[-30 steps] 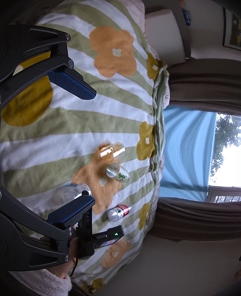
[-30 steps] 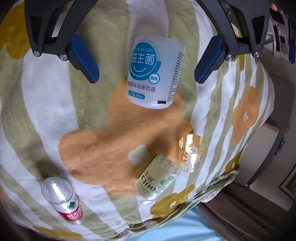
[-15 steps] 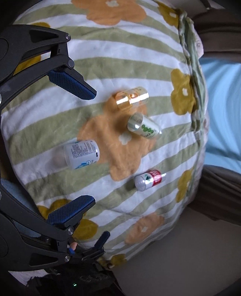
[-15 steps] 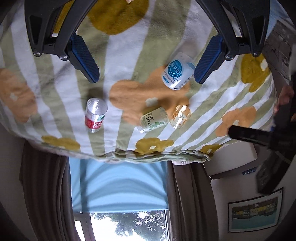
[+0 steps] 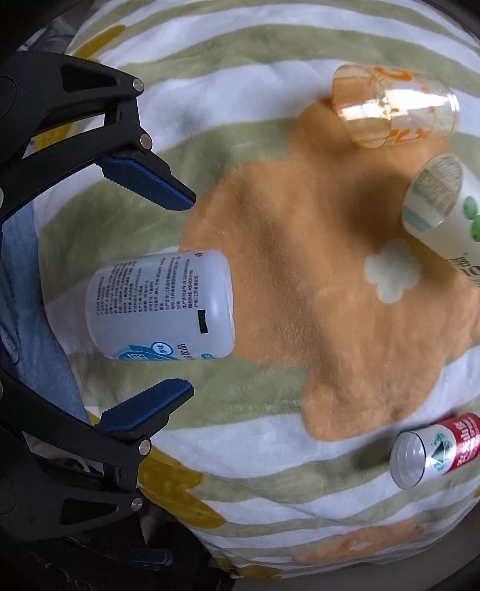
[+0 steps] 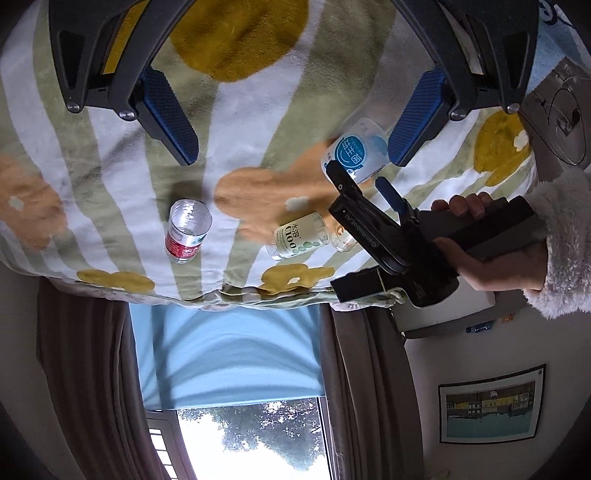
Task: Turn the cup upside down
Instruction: 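Lower the left gripper and grasp the white-and-blue bottle, then rotate the bottle upright with the left gripper and place it on the bed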
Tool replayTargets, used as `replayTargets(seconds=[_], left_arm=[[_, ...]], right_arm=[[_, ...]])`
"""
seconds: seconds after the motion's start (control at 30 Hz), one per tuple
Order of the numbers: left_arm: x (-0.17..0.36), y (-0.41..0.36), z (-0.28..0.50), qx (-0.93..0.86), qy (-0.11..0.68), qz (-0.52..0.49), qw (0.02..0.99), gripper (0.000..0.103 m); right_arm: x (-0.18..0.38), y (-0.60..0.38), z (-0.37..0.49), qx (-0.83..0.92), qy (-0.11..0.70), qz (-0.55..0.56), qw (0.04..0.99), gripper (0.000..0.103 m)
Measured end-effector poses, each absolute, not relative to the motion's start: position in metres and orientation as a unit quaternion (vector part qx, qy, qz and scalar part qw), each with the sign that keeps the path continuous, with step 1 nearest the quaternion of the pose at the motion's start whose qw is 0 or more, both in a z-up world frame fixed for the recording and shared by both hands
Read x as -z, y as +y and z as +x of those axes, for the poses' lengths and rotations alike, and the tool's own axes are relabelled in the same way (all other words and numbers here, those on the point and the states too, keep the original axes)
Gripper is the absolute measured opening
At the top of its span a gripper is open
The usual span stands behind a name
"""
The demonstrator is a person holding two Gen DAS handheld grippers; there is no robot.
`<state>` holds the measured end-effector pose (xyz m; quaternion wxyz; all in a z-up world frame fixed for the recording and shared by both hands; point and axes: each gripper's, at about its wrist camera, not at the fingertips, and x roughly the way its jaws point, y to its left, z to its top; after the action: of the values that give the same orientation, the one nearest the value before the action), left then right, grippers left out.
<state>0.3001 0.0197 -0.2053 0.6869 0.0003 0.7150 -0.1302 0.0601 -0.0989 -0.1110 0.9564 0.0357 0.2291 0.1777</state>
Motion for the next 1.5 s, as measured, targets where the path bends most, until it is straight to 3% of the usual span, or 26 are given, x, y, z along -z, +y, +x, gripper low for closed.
replayTargets(seconds=[0.13, 0.27, 0.47, 0.53, 0.67, 0.73, 0.8, 1.17, 1.5], left_arm=[[0.218, 0.017, 0.302, 0.126, 0.728, -0.006, 0.674, 0.082], [0.224, 0.019, 0.301, 0.126, 0.734, -0.017, 0.667, 0.059], [0.194, 0.032, 0.293, 0.138, 0.687, -0.024, 0.713, 0.058], [0.172, 0.038, 0.279, 0.158, 0.632, -0.035, 0.758, 0.058], [0.139, 0.060, 0.230, 0.176, 0.431, -0.076, 0.882, 0.059], [0.142, 0.067, 0.210, 0.148, 0.348, -0.086, 0.922, 0.059], [0.155, 0.069, 0.204, 0.125, 0.317, -0.100, 0.935, 0.059], [0.204, 0.059, 0.220, 0.093, 0.359, -0.107, 0.922, 0.059], [0.198, 0.055, 0.218, 0.115, 0.421, -0.073, 0.897, 0.059]], right_arm=[[0.114, -0.109, 0.061, -0.178, 0.228, 0.055, 0.956, 0.103], [0.115, -0.111, 0.062, -0.177, 0.228, 0.063, 0.955, 0.103], [0.111, -0.109, 0.060, -0.180, 0.225, 0.057, 0.956, 0.103], [0.110, -0.108, 0.058, -0.180, 0.222, 0.058, 0.957, 0.103], [0.109, -0.107, 0.057, -0.178, 0.225, 0.062, 0.956, 0.103], [0.110, -0.108, 0.055, -0.176, 0.232, 0.064, 0.955, 0.103], [0.112, -0.109, 0.053, -0.177, 0.240, 0.067, 0.952, 0.103], [0.118, -0.111, 0.044, -0.158, 0.256, 0.047, 0.953, 0.103], [0.115, -0.100, 0.046, -0.173, 0.254, 0.036, 0.951, 0.103]])
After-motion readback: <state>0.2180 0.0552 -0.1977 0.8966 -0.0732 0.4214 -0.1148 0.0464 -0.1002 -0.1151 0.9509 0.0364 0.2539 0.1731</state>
